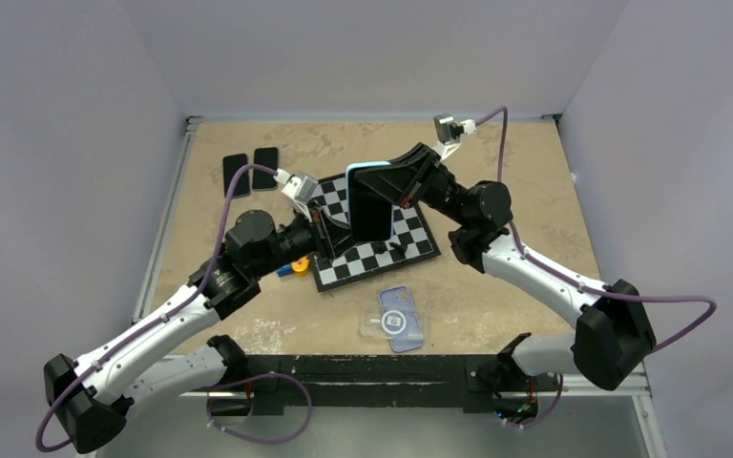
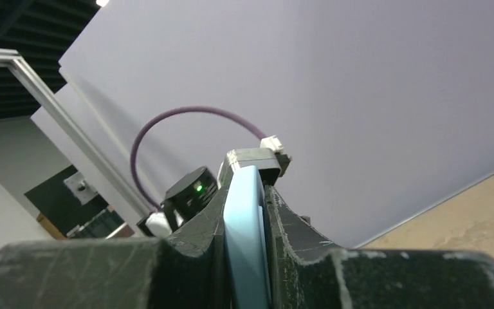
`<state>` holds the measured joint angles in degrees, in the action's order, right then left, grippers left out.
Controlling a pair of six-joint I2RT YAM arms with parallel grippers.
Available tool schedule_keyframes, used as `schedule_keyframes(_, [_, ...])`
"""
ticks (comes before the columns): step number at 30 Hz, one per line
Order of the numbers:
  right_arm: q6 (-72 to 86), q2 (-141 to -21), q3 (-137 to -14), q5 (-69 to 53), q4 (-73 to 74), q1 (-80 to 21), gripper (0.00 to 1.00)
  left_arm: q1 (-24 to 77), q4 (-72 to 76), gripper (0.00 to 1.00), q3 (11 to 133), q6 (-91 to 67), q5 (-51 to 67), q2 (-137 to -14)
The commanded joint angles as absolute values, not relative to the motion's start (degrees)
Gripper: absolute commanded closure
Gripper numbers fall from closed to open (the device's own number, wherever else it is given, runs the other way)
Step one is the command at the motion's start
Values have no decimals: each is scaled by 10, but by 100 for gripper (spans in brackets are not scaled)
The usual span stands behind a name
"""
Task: Take the phone out of the phone case
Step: Remove the phone case from the phone.
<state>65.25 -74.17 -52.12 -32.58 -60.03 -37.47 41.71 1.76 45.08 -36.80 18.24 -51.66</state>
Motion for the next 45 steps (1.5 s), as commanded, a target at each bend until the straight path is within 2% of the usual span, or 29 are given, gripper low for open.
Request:
schedule_keyframes(1, [876,-758,-530,-331,-753,-459,100,411,-23,100,442,-295,-379,-572])
schedule_keyframes(3, [951,-778,-521,-304,-821,-465,100,411,-22,100,447,-274,-465,-607])
schedule_keyframes(7, [1004,-773,-504,-270,-874,-461,100,413,7,100,422,-259,-446,-593])
schedule_keyframes(10, [990,-764,-507,-283,-850,-440,100,412,20,100,392,-262,-334,-548])
schedule_keyframes(13, [950,-762,-497,-308,-812,-410,100,411,17,100,378,-251,-135,-484])
schedule_keyframes(14, [942,-762,-484,-312,-799,-398,100,410,10,97,379,-247,-67,-457])
schedule_keyframes(15, [941,-765,-477,-315,-805,-385,100,411,-19,89,384,-252,-17,-445])
schedule_keyframes(18, [939,-774,-453,-324,-822,-348,100,410,-83,57,406,-261,110,-382])
schedule_keyframes(20, [933,-782,-456,-335,-813,-331,100,410,-129,33,418,-275,148,-347])
schedule_keyframes(22, [918,-786,-460,-339,-791,-318,100,409,-153,24,430,-297,191,-317])
schedule_keyframes(26, [877,-780,-468,-333,-718,-309,100,410,-121,28,462,-403,282,-300])
schedule_keyframes(30, [850,-769,-470,-317,-670,-309,100,412,73,29,439,-598,335,-351])
schedule_keyframes(32, [850,-767,-472,-315,-666,-309,100,415,134,33,423,-668,332,-375])
schedule_keyframes(35, [851,-766,-474,-314,-663,-309,100,418,133,37,414,-678,322,-396])
schedule_keyframes(45, [847,-755,-477,-307,-650,-309,100,422,116,37,383,-687,290,-412])
